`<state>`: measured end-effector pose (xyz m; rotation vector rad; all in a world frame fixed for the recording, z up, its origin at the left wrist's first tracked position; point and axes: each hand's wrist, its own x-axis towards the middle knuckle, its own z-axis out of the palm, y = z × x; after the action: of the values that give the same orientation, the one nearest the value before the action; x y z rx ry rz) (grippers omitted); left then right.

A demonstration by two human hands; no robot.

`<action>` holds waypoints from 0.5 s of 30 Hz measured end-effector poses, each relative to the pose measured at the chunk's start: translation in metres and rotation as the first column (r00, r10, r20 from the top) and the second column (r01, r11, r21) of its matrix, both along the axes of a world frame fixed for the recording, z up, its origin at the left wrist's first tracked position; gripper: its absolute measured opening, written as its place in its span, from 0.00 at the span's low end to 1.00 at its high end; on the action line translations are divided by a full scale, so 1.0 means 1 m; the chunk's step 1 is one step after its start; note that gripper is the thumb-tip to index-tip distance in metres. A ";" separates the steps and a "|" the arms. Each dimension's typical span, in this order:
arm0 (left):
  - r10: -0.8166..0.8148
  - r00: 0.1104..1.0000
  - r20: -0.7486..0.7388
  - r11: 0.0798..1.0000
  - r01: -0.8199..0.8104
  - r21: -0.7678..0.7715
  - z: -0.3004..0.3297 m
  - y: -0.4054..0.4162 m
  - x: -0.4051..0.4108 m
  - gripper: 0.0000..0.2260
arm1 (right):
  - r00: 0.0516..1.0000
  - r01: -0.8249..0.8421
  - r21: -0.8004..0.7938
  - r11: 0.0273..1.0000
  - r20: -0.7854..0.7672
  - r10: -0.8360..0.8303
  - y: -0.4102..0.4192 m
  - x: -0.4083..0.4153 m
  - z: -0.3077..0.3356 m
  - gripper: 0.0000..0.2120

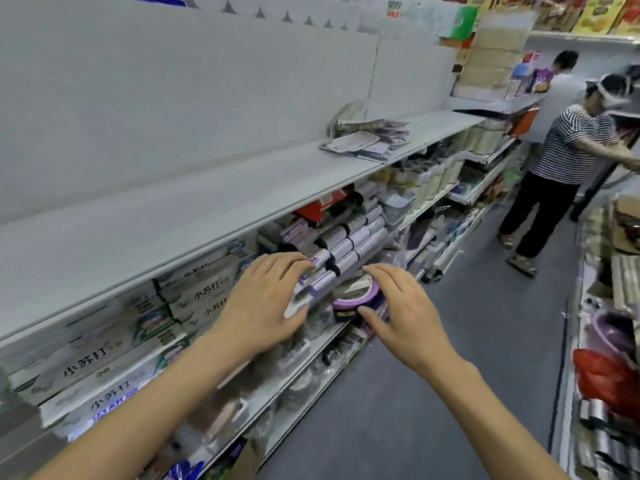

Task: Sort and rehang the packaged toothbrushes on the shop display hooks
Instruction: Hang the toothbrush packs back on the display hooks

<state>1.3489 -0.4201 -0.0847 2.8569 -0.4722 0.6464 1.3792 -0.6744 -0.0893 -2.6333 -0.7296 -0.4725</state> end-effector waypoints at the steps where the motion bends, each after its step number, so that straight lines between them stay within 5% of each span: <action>1: 0.017 1.000 0.011 1.000 -0.016 -0.006 0.002 -0.009 0.014 0.25 | 1.000 -0.016 -0.010 1.000 0.003 0.016 -0.009 0.018 0.001 0.28; 15: 0.142 0.990 -0.007 0.990 -0.142 0.022 0.015 -0.078 0.198 0.26 | 0.993 -0.121 0.018 0.992 -0.011 0.122 -0.079 0.227 0.003 0.28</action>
<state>1.5469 -0.4985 -0.0700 2.9330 -0.2772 0.6559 1.6066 -0.7538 -0.0861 -2.5548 -0.8719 -0.4266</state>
